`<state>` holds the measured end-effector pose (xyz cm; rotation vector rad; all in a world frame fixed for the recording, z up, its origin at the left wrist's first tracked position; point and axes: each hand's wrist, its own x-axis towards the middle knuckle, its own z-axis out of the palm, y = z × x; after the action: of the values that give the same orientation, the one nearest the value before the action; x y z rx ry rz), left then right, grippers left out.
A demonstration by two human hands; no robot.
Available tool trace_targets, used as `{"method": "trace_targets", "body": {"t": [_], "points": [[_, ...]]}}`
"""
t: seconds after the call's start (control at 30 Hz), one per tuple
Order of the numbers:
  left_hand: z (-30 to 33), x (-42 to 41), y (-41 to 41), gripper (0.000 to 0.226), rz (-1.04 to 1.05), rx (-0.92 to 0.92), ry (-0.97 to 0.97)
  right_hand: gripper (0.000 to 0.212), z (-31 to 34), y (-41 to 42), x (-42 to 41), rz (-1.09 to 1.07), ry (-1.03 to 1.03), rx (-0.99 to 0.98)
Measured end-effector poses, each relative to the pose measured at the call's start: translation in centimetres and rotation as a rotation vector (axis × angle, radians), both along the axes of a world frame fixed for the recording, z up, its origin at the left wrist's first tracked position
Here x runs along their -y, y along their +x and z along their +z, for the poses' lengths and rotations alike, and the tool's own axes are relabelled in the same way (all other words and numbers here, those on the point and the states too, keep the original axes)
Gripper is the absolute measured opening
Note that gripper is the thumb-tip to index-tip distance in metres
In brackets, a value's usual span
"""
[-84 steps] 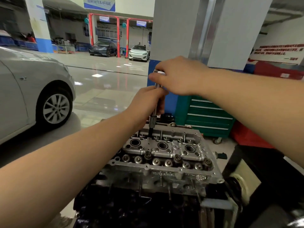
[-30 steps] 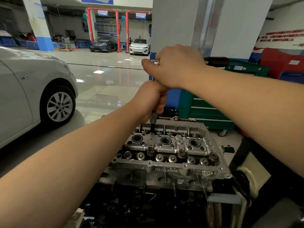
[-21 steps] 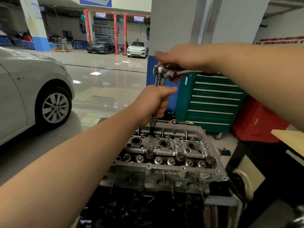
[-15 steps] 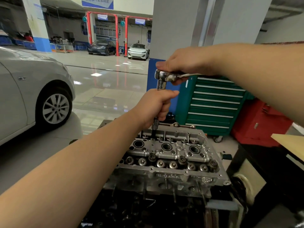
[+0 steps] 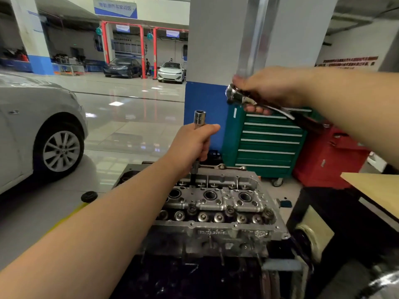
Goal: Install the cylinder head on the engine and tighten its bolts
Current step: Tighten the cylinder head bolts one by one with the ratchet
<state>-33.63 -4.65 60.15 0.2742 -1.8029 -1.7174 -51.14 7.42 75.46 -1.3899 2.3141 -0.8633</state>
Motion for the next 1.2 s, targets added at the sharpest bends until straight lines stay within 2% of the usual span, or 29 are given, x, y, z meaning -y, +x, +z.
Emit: {"method": "trace_targets", "body": {"t": [0.1, 0.17, 0.3, 0.4, 0.47, 0.57, 0.6, 0.7, 0.83, 0.97, 1.2], "points": [[-2.1, -0.4, -0.2, 0.041, 0.032, 0.128, -0.128, 0.063, -5.0, -3.4, -4.1, -0.124, 0.16, 0.14], [-3.5, -0.3, -0.2, 0.041, 0.051, 0.182, -0.139, 0.063, -8.0, -5.5, -7.4, -0.255, 0.219, 0.206], [-4.2, 0.2, -0.5, 0.042, 0.052, 0.101, -0.052, 0.059, -12.4, -9.2, -13.6, -0.475, 0.287, 0.29], [-4.6, 0.5, -0.6, 0.044, 0.049, 0.078, -0.029, 0.042, -14.3, -11.2, -16.8, -0.538, 0.256, 0.3], [-4.7, 0.6, -0.7, 0.047, 0.045, 0.081, -0.03, 0.029, -15.4, -12.2, -18.0, -0.554, 0.241, 0.237], [-4.8, 0.7, -0.8, 0.05, 0.025, 0.073, -0.031, 0.016, -16.9, -13.1, -18.4, -0.5, 0.258, -0.048], [-4.8, 0.6, -0.7, 0.05, 0.019, 0.066, -0.032, 0.017, -17.4, -13.1, -18.1, -0.468, 0.27, -0.158], [-4.7, 0.7, -0.7, 0.052, 0.008, 0.053, -0.041, 0.041, -19.6, -12.8, -17.1, -0.454, 0.277, -0.358], [-4.9, 0.8, -0.9, 0.056, -0.016, 0.033, 0.004, 0.052, -22.4, -13.0, -16.2, -0.503, 0.235, -0.426], [-5.3, 1.1, -1.3, 0.05, -0.026, 0.021, 0.016, 0.051, -24.4, -13.5, -16.7, -0.562, 0.272, -0.515], [-5.5, 1.4, -1.5, 0.047, -0.044, 0.03, 0.019, 0.047, -26.2, -14.3, -18.3, -0.625, 0.311, -0.557]]}}
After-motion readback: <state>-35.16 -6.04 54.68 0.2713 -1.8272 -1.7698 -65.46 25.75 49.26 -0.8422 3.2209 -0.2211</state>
